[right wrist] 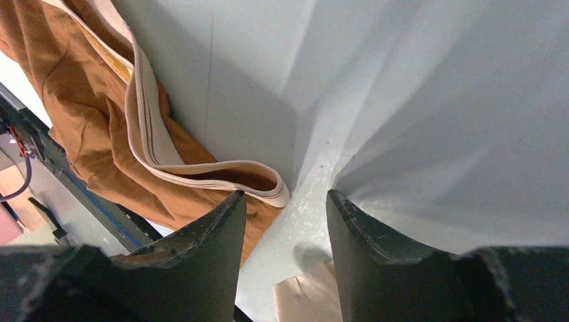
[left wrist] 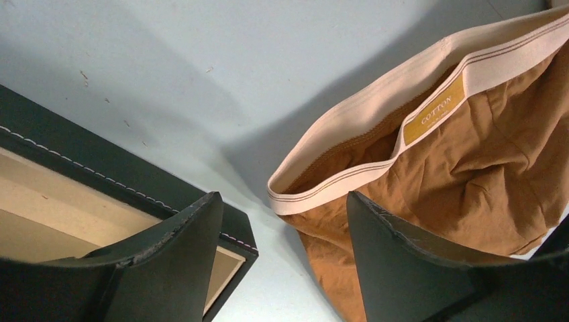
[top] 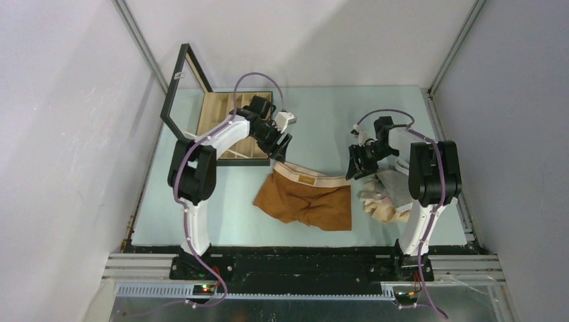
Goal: Roll the underwear
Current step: Flatten out the underwear at the center of the board.
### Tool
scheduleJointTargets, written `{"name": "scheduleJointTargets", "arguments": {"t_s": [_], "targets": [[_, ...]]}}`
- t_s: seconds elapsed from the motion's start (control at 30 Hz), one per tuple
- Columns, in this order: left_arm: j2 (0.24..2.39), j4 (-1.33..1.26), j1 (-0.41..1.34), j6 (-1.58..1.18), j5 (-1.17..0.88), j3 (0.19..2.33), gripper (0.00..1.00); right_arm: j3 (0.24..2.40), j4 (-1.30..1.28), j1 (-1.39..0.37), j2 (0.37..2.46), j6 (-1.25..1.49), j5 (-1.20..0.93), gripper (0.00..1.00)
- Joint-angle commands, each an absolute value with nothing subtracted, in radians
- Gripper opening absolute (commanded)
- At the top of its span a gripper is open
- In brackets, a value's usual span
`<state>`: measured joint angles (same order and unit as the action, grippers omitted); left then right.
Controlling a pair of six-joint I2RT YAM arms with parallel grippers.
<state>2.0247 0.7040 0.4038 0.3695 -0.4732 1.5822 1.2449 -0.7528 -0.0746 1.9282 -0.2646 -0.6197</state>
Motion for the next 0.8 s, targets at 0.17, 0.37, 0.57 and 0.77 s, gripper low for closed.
{"name": "scheduleJointTargets", "arguments": {"t_s": [0.17, 0.37, 0.57, 0.77], "targets": [[2.025, 0.744, 0.403, 0.274, -0.483, 1.620, 0.74, 1.313, -0.766, -0.093, 1.985, -0.325, -0.682, 0.36], [2.016, 0.731, 0.398, 0.245, -0.473, 1.615, 0.74, 1.333, -0.759, -0.084, 1.989, -0.326, -0.686, 0.11], [1.989, 0.670, 0.387, 0.148, -0.482, 1.574, 0.75, 1.357, -0.791, -0.062, 1.961, -0.328, -0.633, 0.00], [2.003, 0.621, 0.388, 0.090, -0.415, 1.570, 0.75, 1.337, -0.761, -0.049, 1.937, -0.267, -0.463, 0.00]]}}
